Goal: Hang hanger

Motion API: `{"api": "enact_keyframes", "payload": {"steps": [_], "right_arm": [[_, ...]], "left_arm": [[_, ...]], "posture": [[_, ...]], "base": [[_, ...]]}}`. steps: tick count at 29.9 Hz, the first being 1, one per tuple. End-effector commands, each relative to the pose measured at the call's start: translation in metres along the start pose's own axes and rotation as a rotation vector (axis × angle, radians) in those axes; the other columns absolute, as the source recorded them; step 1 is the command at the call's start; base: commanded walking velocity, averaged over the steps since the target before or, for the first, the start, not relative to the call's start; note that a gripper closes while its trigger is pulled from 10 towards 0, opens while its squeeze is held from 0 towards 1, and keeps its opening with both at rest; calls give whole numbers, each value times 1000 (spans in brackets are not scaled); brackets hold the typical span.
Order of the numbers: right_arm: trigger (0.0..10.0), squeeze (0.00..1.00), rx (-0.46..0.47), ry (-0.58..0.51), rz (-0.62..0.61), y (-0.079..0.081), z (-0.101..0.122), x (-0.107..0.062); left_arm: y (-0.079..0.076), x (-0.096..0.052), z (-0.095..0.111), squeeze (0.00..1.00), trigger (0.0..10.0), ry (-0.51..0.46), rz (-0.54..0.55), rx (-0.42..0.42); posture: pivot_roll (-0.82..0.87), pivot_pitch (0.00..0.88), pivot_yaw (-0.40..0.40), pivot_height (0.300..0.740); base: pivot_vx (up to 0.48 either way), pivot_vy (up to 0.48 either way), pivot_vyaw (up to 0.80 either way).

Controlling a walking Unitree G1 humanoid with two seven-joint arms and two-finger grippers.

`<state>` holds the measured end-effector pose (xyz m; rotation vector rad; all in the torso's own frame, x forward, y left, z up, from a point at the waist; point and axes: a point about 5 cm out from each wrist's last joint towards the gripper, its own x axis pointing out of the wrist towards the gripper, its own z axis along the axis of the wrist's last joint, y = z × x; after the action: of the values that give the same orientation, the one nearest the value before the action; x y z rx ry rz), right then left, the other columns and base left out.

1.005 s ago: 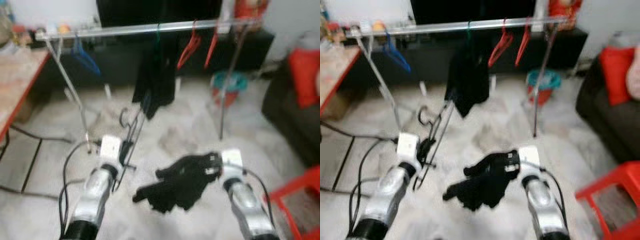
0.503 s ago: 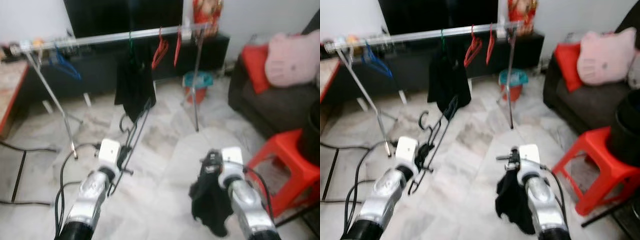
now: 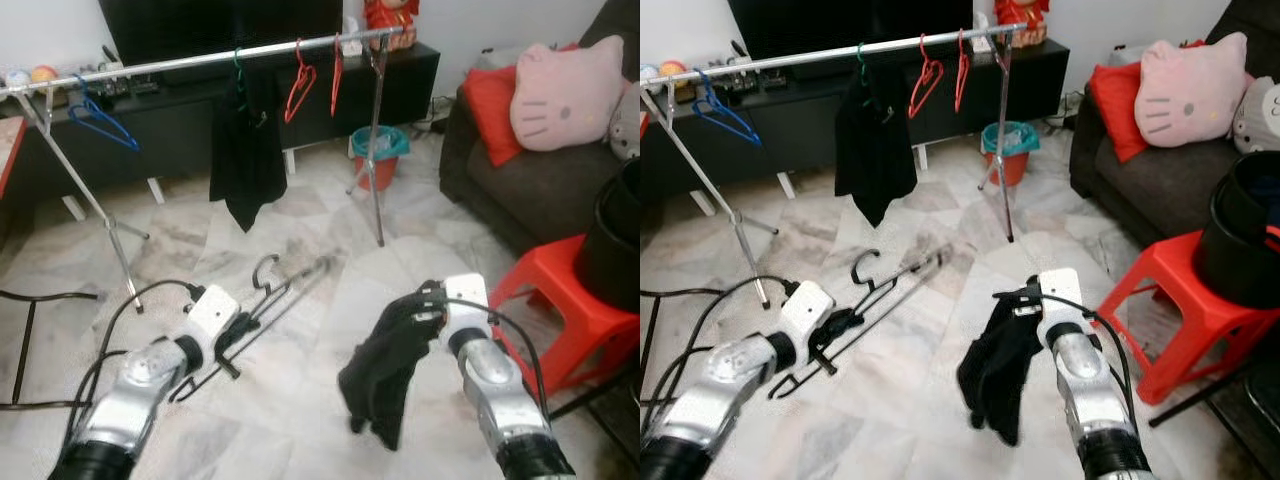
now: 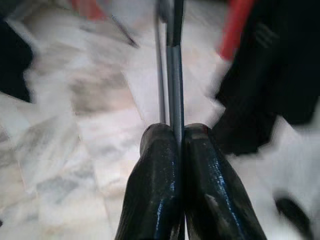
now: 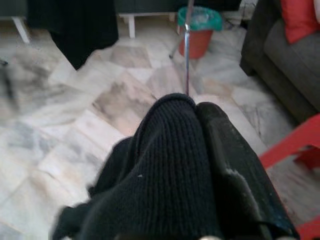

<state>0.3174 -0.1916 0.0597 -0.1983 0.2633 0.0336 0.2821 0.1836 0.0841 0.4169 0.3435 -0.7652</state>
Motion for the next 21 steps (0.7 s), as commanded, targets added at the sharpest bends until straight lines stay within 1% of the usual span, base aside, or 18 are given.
{"api": "enact_keyframes", "payload": {"steps": [1, 2, 3, 5, 6, 8, 9, 13, 14, 17, 20, 21], "right_arm": [[10000, 0, -14, -7, -31, -7, 7, 4], [10000, 0, -14, -7, -31, -7, 7, 4], [10000, 0, -20, 10, -67, -13, 8, 7], [10000, 0, -41, 35, -114, -22, 9, 9], [10000, 0, -51, 42, -126, -24, 9, 10], [10000, 0, -39, 56, -146, -29, 9, 12], [10000, 0, -39, 57, -152, -29, 10, 12], [10000, 0, -30, 59, -164, -28, 12, 15], [10000, 0, -25, 61, -168, -27, 13, 16], [10000, 0, -5, 70, -194, -27, 13, 17], [10000, 0, 4, 73, -202, -21, 16, 20], [10000, 0, 11, 66, -192, -17, 18, 22]], "left_arm": [[-7, -2, -3, 0, 10000, 50, -76, 46], [-7, -2, -3, 0, 10000, 50, -76, 46], [-7, -5, -5, 0, 10000, 87, -108, 64], [-8, -9, -4, 0, 10000, 116, -169, 61], [-9, -11, -4, 0, 10000, 122, -190, 59], [-12, -15, -4, 0, 10000, 151, -266, 60], [-13, -16, -4, 0, 10000, 157, -286, 63], [-17, -20, 0, 0, 10000, 155, -357, 50], [-21, -22, 2, 0, 10000, 154, -405, 42], [-24, -23, 2, 0, 10000, 165, -446, 46], [-33, -20, 9, 0, 10000, 143, -504, 43], [-36, -16, 15, 0, 10000, 117, -515, 35]], "posture": [[43, 0, 8, 740], [43, 0, 8, 740], [40, 0, 7, 740], [41, 0, 5, 740], [41, 0, 5, 740], [43, 0, 5, 740], [42, 0, 5, 740], [41, 0, 5, 740], [44, 0, 4, 740], [43, 0, 5, 740], [41, 0, 5, 740], [41, 0, 4, 740]], "base": [[0, 0, 0], [0, 0, 0], [0, 0, 0], [0, 0, 0], [0, 0, 0], [0, 0, 0], [0, 0, 0], [0, 0, 0], [0, 0, 0], [0, 0, 0], [0, 0, 0], [0, 0, 0]]}}
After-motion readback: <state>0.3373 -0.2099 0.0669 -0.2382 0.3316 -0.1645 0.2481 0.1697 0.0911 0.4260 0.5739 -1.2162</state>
